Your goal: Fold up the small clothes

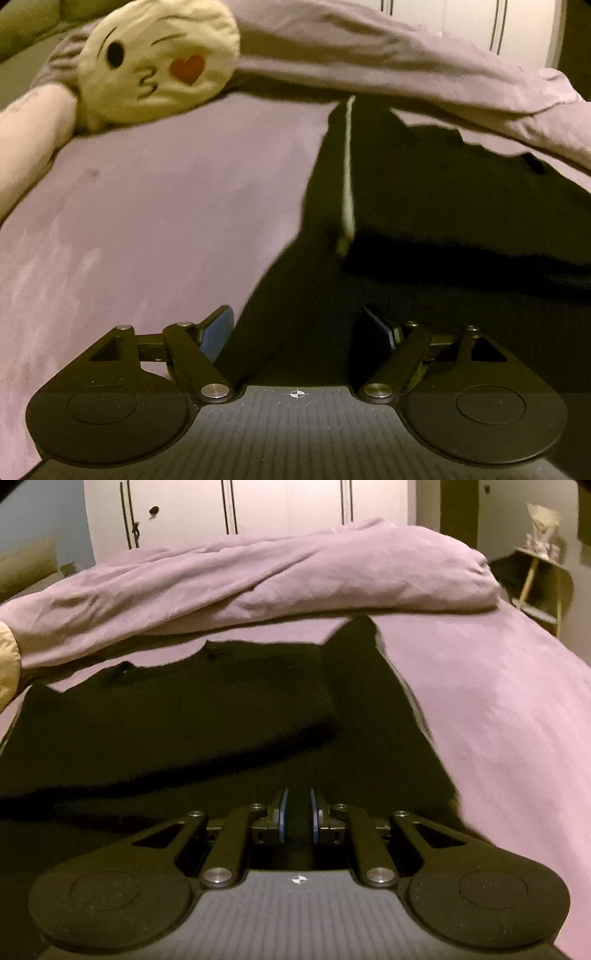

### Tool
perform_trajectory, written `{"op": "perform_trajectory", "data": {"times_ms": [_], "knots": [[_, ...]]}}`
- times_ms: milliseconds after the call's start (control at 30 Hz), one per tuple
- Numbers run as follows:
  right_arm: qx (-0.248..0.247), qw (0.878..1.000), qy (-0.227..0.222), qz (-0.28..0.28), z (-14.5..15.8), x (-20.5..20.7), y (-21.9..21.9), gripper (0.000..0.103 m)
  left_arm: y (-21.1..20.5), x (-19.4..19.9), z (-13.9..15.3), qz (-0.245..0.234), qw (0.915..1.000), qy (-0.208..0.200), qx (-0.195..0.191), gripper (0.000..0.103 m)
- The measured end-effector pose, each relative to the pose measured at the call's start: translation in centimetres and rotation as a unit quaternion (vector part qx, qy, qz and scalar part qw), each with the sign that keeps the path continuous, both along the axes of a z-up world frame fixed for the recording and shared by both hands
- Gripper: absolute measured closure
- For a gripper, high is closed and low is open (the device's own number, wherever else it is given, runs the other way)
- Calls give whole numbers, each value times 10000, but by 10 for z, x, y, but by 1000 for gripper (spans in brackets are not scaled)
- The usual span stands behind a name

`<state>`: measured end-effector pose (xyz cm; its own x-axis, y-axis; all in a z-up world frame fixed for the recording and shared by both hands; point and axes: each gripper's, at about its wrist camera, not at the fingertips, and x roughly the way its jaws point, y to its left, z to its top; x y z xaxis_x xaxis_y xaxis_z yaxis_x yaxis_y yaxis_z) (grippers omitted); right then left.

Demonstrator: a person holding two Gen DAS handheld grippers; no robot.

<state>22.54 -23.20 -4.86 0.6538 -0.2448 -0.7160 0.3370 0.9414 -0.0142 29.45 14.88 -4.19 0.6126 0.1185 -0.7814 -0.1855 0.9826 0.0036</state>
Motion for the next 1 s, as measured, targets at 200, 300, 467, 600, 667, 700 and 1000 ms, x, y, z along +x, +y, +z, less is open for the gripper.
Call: {"op": "perform_trajectory", "data": {"times_ms": [200, 300, 467, 600, 667, 700, 1000], "knots": [[146, 9997, 122, -163, 5, -103, 2, 87, 7, -72, 2, 31, 10000, 38, 54, 15], [351, 9988, 82, -330, 10, -148, 4, 85, 11, -99, 4, 123, 9998, 118, -96, 14], [346, 9985, -47, -431, 7, -209, 16, 81, 10, -134, 8, 215, 9996, 126, -152, 11], [304, 9988, -20, -379, 9, -230, 21, 81, 3, -152, 14, 163, 9997, 159, -62, 10], [395, 9983, 5, -429, 13, -235, 19, 81, 2, -159, 16, 170, 9997, 148, -84, 10], [428, 9981, 18, -452, 14, -237, 19, 81, 2, -162, 17, 187, 9997, 139, -104, 10], [455, 9980, 83, -429, 9, -260, 26, 77, -9, -181, 20, 217, 9995, 233, -85, 10]]}}
